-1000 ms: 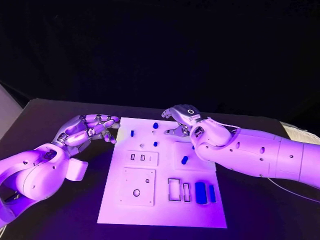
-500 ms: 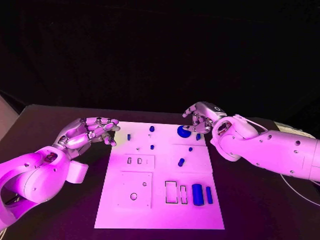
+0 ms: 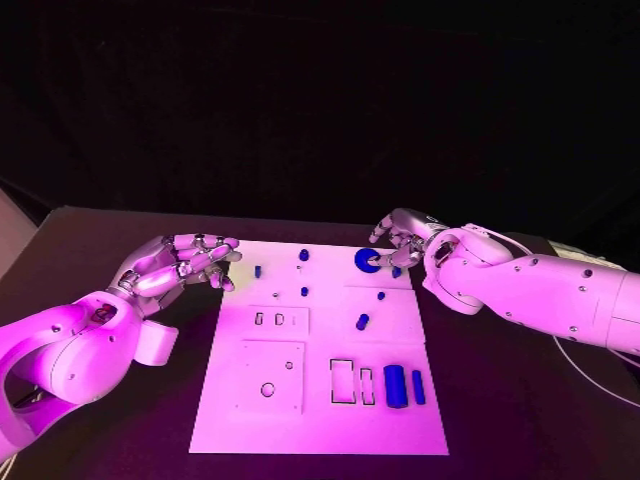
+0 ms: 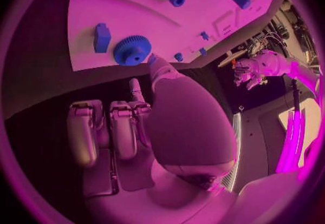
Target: Assemble the parts on the task board
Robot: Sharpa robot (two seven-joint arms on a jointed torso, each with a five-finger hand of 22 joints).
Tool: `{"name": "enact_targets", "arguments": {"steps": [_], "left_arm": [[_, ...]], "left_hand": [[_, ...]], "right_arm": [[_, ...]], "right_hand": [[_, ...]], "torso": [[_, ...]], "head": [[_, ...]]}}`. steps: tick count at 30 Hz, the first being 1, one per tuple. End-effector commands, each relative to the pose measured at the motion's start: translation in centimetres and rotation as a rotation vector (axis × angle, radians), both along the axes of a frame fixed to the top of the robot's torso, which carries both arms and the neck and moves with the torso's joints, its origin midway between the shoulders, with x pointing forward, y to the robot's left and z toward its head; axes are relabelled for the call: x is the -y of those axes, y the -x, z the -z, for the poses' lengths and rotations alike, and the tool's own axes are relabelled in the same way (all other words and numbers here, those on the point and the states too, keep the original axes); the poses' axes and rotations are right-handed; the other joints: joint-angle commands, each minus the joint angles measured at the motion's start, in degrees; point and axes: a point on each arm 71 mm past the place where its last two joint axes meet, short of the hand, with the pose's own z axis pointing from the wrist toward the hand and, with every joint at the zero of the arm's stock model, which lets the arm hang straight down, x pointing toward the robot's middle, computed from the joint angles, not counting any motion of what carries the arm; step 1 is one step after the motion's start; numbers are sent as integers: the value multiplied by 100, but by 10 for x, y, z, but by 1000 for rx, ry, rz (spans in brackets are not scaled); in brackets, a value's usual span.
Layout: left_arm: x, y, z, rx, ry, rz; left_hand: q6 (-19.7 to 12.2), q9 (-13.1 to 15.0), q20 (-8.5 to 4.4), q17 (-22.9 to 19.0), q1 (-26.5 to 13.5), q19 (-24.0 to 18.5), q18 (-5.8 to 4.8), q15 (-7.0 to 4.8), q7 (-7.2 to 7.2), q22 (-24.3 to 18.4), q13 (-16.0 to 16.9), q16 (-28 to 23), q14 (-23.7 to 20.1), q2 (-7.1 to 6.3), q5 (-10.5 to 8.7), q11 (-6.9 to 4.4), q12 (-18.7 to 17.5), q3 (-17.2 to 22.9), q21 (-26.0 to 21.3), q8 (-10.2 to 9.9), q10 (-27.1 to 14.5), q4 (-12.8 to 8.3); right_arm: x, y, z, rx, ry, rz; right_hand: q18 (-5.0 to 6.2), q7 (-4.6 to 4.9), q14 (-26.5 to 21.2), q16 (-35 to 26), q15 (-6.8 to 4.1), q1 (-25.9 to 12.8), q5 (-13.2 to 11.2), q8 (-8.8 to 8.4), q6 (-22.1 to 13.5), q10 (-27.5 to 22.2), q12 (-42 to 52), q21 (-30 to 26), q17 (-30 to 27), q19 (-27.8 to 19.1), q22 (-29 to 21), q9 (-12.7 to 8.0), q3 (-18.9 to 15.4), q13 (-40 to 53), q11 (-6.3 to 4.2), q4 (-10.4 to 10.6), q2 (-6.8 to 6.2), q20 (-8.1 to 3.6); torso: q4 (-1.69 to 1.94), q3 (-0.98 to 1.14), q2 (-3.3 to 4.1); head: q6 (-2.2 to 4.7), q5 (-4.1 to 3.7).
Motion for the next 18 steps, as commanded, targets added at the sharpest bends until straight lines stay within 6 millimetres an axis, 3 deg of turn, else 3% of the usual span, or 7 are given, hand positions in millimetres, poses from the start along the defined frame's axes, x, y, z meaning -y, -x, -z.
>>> {"name": "enact_targets", "arguments": {"steps": [1, 8, 12, 16, 18], "left_arm": [[2, 1, -1, 5, 6, 22], [2, 1, -1, 5, 4, 23], [2, 1, -1, 5, 3, 23], [2, 1, -1, 5, 1, 24], [2, 1, 0, 5, -2, 23]], "left_hand": [[-54, 9, -8, 8, 44, -51, 19, 1, -1, 6, 8, 19, -52, -1, 23, -4, 25, 10, 30, -21, -34, -38], [-54, 9, -8, 8, 44, -51, 19, 1, -1, 6, 8, 19, -52, -1, 23, -4, 25, 10, 30, -21, -34, -38], [-54, 9, -8, 7, 44, -53, 19, 1, -1, 7, 8, 20, -53, -1, 23, -4, 25, 10, 32, -21, -35, -38], [-56, 13, -7, 6, 53, -66, 20, 1, 0, 17, 10, 30, -61, 4, 23, -3, 32, 15, 47, -20, -41, -41], [-56, 13, -7, 6, 53, -66, 20, 1, 0, 17, 10, 30, -61, 4, 23, -3, 32, 15, 47, -20, -41, -41]], "right_arm": [[-3, -2, 5, -58, 33, -11], [-4, -6, 7, -67, 39, 1], [-3, -7, 7, -64, 40, 9], [-3, -8, 8, -61, 45, 15], [-3, -8, 8, -62, 48, 17]], "right_hand": [[-90, -10, 577, 29, 35, -52, 26, 27, -40, 593, 19, 44, 1362, 444, 1213, 5, -30, 1505, 47, -6, 32, 37], [-108, -8, 592, 47, 42, -46, 67, 59, -30, 593, 19, 97, 1427, 477, 1282, 10, -21, 1505, 51, -12, 65, 46], [-111, -11, 594, 51, 44, -38, 87, 87, -7, 593, 19, 106, 1439, 482, 1294, 15, -4, 1505, 50, -14, 92, 50], [-108, -22, 593, 50, 39, -9, 204, 145, 49, 593, 19, 100, 1436, 477, 1287, 25, 69, 1505, 41, -21, 136, 50], [-112, -22, 595, 52, 39, -6, 220, 149, 50, 593, 19, 111, 1445, 484, 1301, 25, 79, 1505, 41, -22, 140, 50]], "torso": [[15, 0, 19], [26, 2, 30], [27, 4, 28], [21, 12, 29], [19, 16, 28]], "head": [[-20, -4], [-36, -1], [-53, -45], [-56, 5], [-69, -11]]}}
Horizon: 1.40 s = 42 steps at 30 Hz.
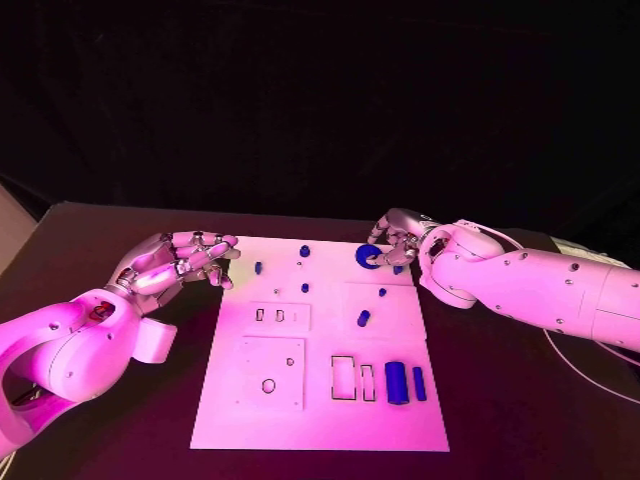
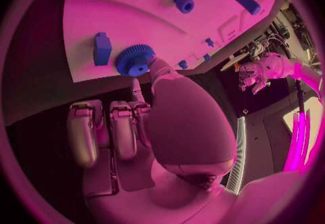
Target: Assemble the parts on the task board
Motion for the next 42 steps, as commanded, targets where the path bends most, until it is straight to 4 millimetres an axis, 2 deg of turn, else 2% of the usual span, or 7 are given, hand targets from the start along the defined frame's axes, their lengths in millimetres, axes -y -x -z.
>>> {"name": "enact_targets", "arguments": {"steps": [1, 18, 26, 31, 36, 38, 42], "left_arm": [[2, 1, -1, 7, -2, 22], [2, 1, 0, 11, -15, 26], [2, 1, 0, 9, -16, 27], [2, 1, 0, 9, -16, 28], [2, 1, 0, 8, -16, 29], [2, 1, 0, 7, -17, 29], [2, 1, 0, 7, -17, 30]], "left_hand": [[-56, 5, 15, 6, 53, -45, 20, 1, 0, 5, 5, 30, -21, 4, 23, -3, 32, -2, 20, -20, -41, -24], [-57, 6, 15, 5, 60, -50, 20, 0, 0, 9, 6, 33, -25, 12, 24, -3, 34, 4, 27, -19, -44, -27], [-59, 7, 15, 3, 68, -57, 21, 1, 2, 15, 6, 38, -30, 21, 24, -2, 36, 12, 35, -19, -49, -29], [-59, 7, 15, 3, 68, -57, 21, 1, 2, 15, 6, 38, -30, 21, 24, -2, 36, 12, 35, -19, -49, -29], [-59, 7, 15, 3, 68, -57, 21, 1, 2, 15, 6, 38, -30, 21, 24, -2, 36, 12, 35, -19, -49, -29], [-59, 7, 15, 3, 68, -57, 21, 1, 2, 15, 6, 38, -30, 21, 24, -2, 36, 12, 35, -19, -49, -29], [-59, 7, 15, 3, 68, -57, 21, 1, 2, 15, 6, 38, -30, 21, 24, -2, 36, 12, 35, -19, -49, -29]], "right_arm": [[0, 0, 1, -14, 20, 0], [0, -1, 7, -66, 44, -16], [0, -1, 9, -81, 50, -19], [-2, -1, 8, -66, 41, -25], [-7, 1, 2, 17, 12, -40], [-9, 3, -1, 52, -4, -45], [-16, 7, -7, 114, -33, -62]], "right_hand": [[-112, -2, 594, 27, 39, 7, 29, 38, 29, 593, 20, 24, 1446, 504, 1302, 5, 44, 1507, 39, 8, 34, 30], [-119, -15, 599, 31, 33, -33, 73, 88, 97, 593, 20, 44, 1465, 516, 1329, 12, 108, 1507, 29, 25, 68, 27], [-120, -71, 599, 32, -7, -55, 184, 151, 267, 593, 20, 50, 1465, 519, 1338, 29, 270, 1507, -19, 13, 131, -2], [-122, -141, 595, 27, -68, -4, 189, 190, 443, 593, 20, 55, 1451, 522, 1347, 54, 608, 1507, -84, -18, 197, -57], [-131, -181, 597, 29, -106, -1, 250, 213, 550, 593, 20, 79, 1460, 538, 1378, 75, 915, 1507, -122, -57, 184, -94], [-136, -192, 596, 28, -116, -111, 24, 218, 580, 593, 20, 93, 1457, 548, 1397, 88, 1008, 1507, -133, -36, 143, -108], [-151, -200, 599, 31, -123, -149, -47, 218, 591, 593, 20, 134, 1465, 577, 1448, 96, 1087, 1507, -139, -39, 159, -115]], "torso": [[-5, 11, -1], [-2, 2, 0], [-3, 3, 1], [-2, 0, -2], [-4, 1, -6], [-8, 1, -8], [-8, -1, -8]], "head": [[-17, -8], [-37, -7], [-40, -2], [-39, 6], [-25, 6], [-16, 8], [8, 19]]}}
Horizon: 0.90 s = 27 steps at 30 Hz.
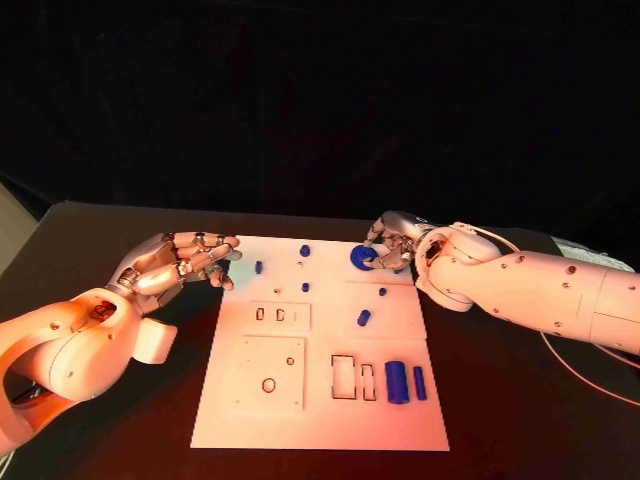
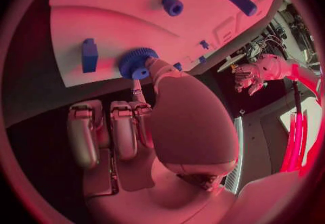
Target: Assemble the parts on the task board
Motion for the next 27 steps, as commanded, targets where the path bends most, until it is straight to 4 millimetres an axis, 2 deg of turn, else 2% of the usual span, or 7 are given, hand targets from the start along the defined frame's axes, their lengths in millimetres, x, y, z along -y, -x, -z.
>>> {"name": "enact_targets", "arguments": {"steps": [1, 8, 15, 17, 21, 27], "left_arm": [[2, 1, 0, 2, 4, 21], [2, 0, 0, 1, 4, 20], [3, 0, 0, 0, 5, 24], [4, 0, 0, 0, 6, 26], [5, 0, 0, -1, 8, 31], [6, 0, 0, -1, 8, 33]], "left_hand": [[-39, 5, -5, 3, 40, -38, 21, 1, -18, 6, 8, 38, -30, -7, 24, -2, 37, 12, 37, -19, -49, -29], [-43, 6, -3, 1, 35, -48, 20, 3, -16, 13, 9, 43, -37, -5, 23, 1, 40, 13, 47, -20, -56, -24], [-43, 6, -3, 1, 35, -48, 20, 3, -16, 13, 9, 43, -37, -5, 23, 1, 40, 13, 47, -20, -56, -24], [-43, 6, -3, 1, 35, -48, 20, 3, -16, 13, 9, 43, -37, -5, 23, 1, 40, 13, 47, -20, -56, -24], [-43, 6, -3, 1, 35, -48, 20, 3, -16, 13, 9, 43, -37, -5, 23, 1, 40, 13, 47, -20, -56, -24], [-43, 6, -3, 1, 35, -48, 20, 3, -16, 13, 9, 43, -37, -5, 23, 1, 40, 13, 47, -20, -56, -24]], "right_arm": [[-8, 5, -11, 128, -34, -35], [-39, 22, -25, 273, -13, -141], [-76, 32, -27, 320, 19, -239], [-84, 33, -26, 319, 28, -254], [-97, 32, -22, 311, 46, -273], [-108, 26, -16, 296, 77, -281]], "right_hand": [[-69, -90, 587, 33, -50, -112, -21, 60, 170, 589, 20, 51, 1464, 578, 1463, 71, 40, 1505, -41, -1, 46, -36], [-82, -92, 587, 32, -57, -123, -6, 52, 169, 589, 20, 85, 1461, 601, 1505, 76, 92, 1505, -45, -44, -24, -44], [-82, -95, 588, 33, -62, -140, -10, 57, 186, 589, 20, 85, 1466, 601, 1505, 83, 109, 1505, -46, -58, -64, -47], [-82, -95, 588, 33, -62, -140, -10, 57, 186, 589, 20, 85, 1466, 601, 1505, 83, 109, 1505, -46, -58, -64, -47], [-82, -96, 587, 33, -63, -144, -14, 57, 189, 589, 20, 85, 1463, 601, 1505, 84, 114, 1505, -47, -60, -70, -48], [-82, -96, 586, 31, -63, -144, -17, 56, 188, 589, 20, 85, 1458, 601, 1505, 84, 120, 1505, -47, -64, -76, -48]], "torso": [[-4, -2, -2], [-3, -4, -4], [6, -8, 0], [7, -7, 0], [19, -18, 0], [13, -11, 10]], "head": [[24, 12], [32, 20], [42, 28], [47, 31], [44, 28], [51, 46]]}}
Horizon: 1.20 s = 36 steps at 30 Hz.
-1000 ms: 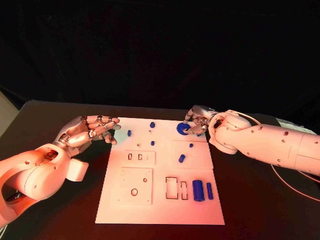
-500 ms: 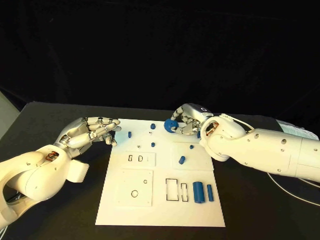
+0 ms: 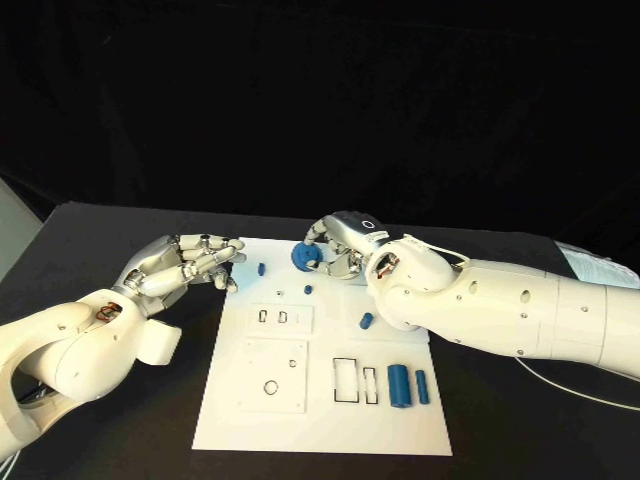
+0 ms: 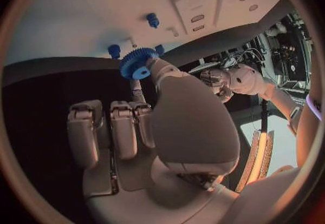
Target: Assemble the parts on the task board
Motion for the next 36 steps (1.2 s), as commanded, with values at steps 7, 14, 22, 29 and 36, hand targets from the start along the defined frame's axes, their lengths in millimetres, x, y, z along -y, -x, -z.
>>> {"name": "enact_targets", "arguments": {"steps": [7, 14, 22, 29, 36], "left_arm": [[5, 2, -1, 3, 7, 31], [5, 2, -1, 3, 6, 32], [5, 2, -1, 3, 5, 33], [4, 2, -1, 2, 4, 32], [3, 2, -1, 2, 2, 29]], "left_hand": [[-43, 8, -3, 1, 35, -48, 21, 3, -16, 6, 5, 20, -37, -5, 23, 1, 40, 14, 12, -20, -56, -24], [-43, 8, -3, 1, 35, -48, 21, 3, -16, 6, 5, 20, -37, -5, 23, 1, 40, 14, 12, -20, -56, -24], [-43, 8, -3, 1, 35, -48, 21, 3, -16, 6, 5, 20, -37, -5, 23, 1, 40, 14, 12, -20, -56, -24], [-43, 8, -3, 1, 35, -48, 21, 3, -16, 6, 5, 20, -37, -5, 23, 1, 40, 14, 12, -20, -56, -24], [-43, 8, -3, 1, 35, -48, 21, 3, -16, 6, 5, 20, -37, -5, 23, 1, 40, 14, 12, -20, -56, -24]], "right_arm": [[-9, -9, 10, 5, 83, -10], [-13, -10, 13, -12, 102, -18], [-13, -10, 17, -31, 121, -24], [-11, -11, 20, -46, 143, -13], [-9, -12, 20, -51, 153, -5]], "right_hand": [[-82, -103, 585, 30, -24, -33, 31, 54, 173, 589, 20, 30, 1455, 609, 1507, 85, 61, 1507, -50, -17, -34, -44], [-82, -101, 585, 31, -25, -34, 34, 49, 169, 589, 20, 30, 1457, 609, 1507, 84, 73, 1507, -49, -27, -48, -46], [-82, -101, 585, 31, -25, -38, 29, 50, 172, 589, 20, 30, 1457, 609, 1507, 86, 78, 1507, -49, -28, -51, -46], [-82, -101, 584, 30, -25, -49, 10, 50, 177, 589, 20, 30, 1454, 609, 1507, 88, 87, 1507, -48, -31, -60, -47], [-82, -102, 584, 29, -25, -51, 7, 51, 179, 589, 20, 30, 1451, 609, 1507, 89, 93, 1507, -49, -33, -61, -47]], "torso": [[17, 0, 15], [21, 1, 19], [17, 6, 19], [9, 4, 12], [13, 5, 12]], "head": [[-12, 19], [-44, 30], [-80, 46], [-101, 55], [-90, 48]]}}
